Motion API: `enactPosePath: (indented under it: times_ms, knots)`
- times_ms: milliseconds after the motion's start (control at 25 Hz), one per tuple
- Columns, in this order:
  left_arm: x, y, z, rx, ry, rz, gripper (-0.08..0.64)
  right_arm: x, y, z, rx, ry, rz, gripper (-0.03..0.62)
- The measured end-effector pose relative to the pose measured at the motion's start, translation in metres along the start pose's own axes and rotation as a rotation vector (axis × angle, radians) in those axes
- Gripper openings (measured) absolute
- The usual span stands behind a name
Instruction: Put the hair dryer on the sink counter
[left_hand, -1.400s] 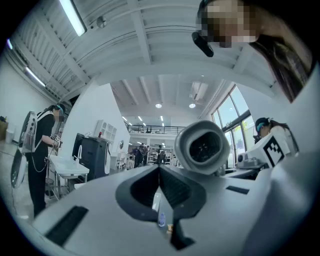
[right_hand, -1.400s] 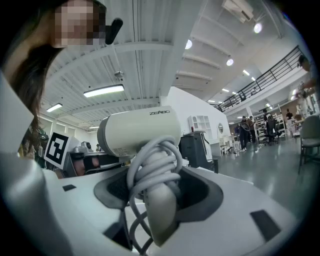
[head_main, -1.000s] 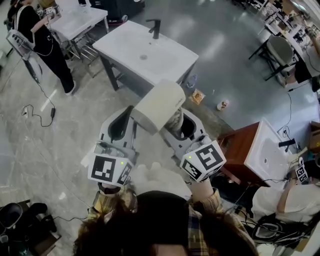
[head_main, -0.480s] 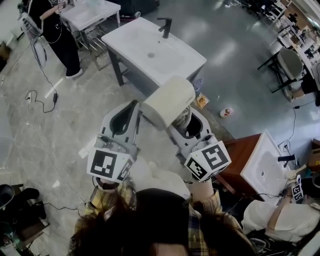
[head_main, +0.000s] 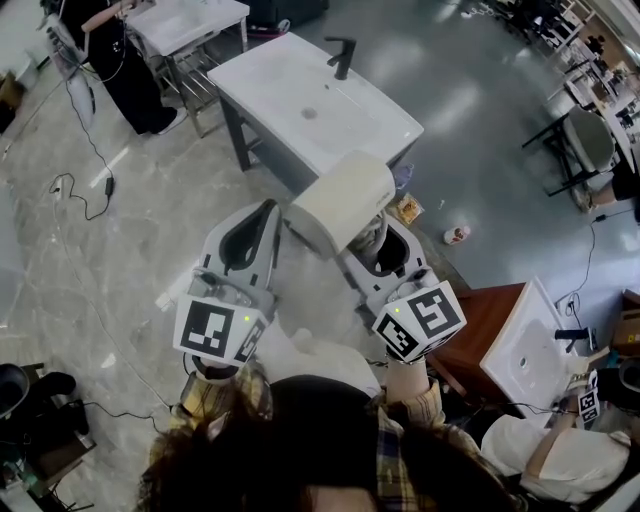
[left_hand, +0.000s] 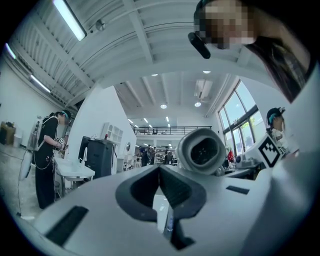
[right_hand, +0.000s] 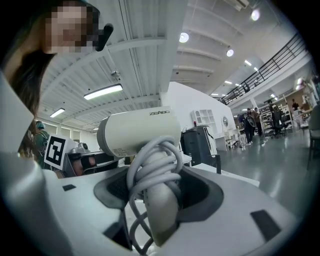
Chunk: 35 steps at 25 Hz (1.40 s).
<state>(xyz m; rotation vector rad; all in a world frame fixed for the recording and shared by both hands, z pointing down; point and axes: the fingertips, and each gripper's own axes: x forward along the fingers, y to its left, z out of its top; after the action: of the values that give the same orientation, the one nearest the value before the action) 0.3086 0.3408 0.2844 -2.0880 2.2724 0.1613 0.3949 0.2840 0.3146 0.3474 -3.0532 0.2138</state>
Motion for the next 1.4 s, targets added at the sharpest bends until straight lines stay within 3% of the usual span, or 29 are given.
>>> enactPosePath:
  times_ms: [640,960,1400]
  knots:
    - [0.109,0.152,0.008,0.010,0.014,-0.144,0.017,0.170,-0.044,0.027,0.022,-0.035,-0.136,0.271]
    - [0.132,0.217,0.006,0.010,0.020,-0.200,0.017,0.230,-0.048,0.026,0.015,-0.035,-0.216,0.271]
    - [0.139,0.268,-0.007,-0.018,0.052,-0.183,0.017,0.273,-0.055,0.018,0.026,-0.001,-0.239,0.271]
